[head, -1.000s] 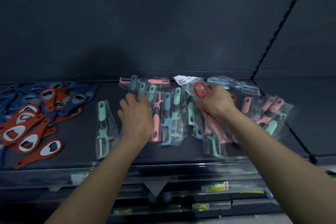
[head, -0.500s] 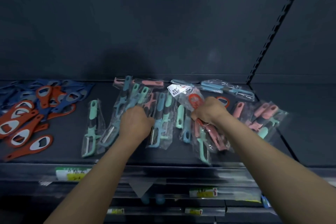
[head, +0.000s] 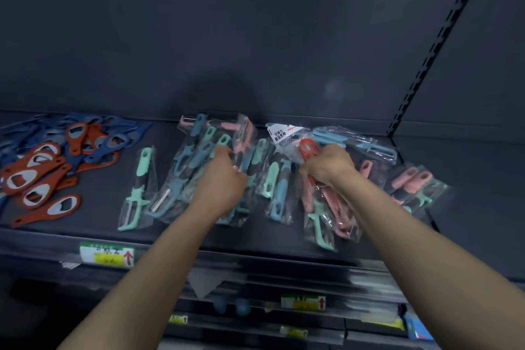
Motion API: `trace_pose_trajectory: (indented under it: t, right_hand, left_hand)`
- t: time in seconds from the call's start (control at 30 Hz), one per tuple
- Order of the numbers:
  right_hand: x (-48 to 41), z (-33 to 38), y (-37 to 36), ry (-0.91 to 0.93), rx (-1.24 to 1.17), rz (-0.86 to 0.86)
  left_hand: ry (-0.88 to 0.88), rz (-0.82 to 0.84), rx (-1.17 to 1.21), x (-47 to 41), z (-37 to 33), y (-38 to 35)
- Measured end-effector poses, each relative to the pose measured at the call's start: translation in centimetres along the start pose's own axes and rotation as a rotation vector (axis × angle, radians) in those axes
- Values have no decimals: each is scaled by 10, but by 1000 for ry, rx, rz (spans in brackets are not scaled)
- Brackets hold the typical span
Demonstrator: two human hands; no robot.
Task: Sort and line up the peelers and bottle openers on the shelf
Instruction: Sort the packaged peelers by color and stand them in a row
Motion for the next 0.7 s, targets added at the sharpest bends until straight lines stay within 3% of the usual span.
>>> trace_pose_trajectory:
  t: [0.1, 0.27, 0.5, 0.7]
  right_hand:
    - [-2, -10, 11, -5, -116, 37]
    - [-6, -38, 51, 10, -157, -68]
    - [-6, -106, 122, -109, -11, -255]
    - [-9, -143, 125, -210, 102, -217]
  left_hand:
    - [-25, 42, 11, 8, -21, -20]
    - [-43, 99, -13, 8, -57, -67]
    - [-15, 104, -373, -4, -75, -103]
    - [1, 121, -412, -14, -67, -105]
Point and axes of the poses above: each hand's wrist, its own x-axis away from the middle knuckle, its own y-axis out of the back of the hand, z = x × y, the point moved 9 cm from there along -x, towards the middle knuckle, and after that the axes turned 6 degrees about -y, right-handed, at the moved point
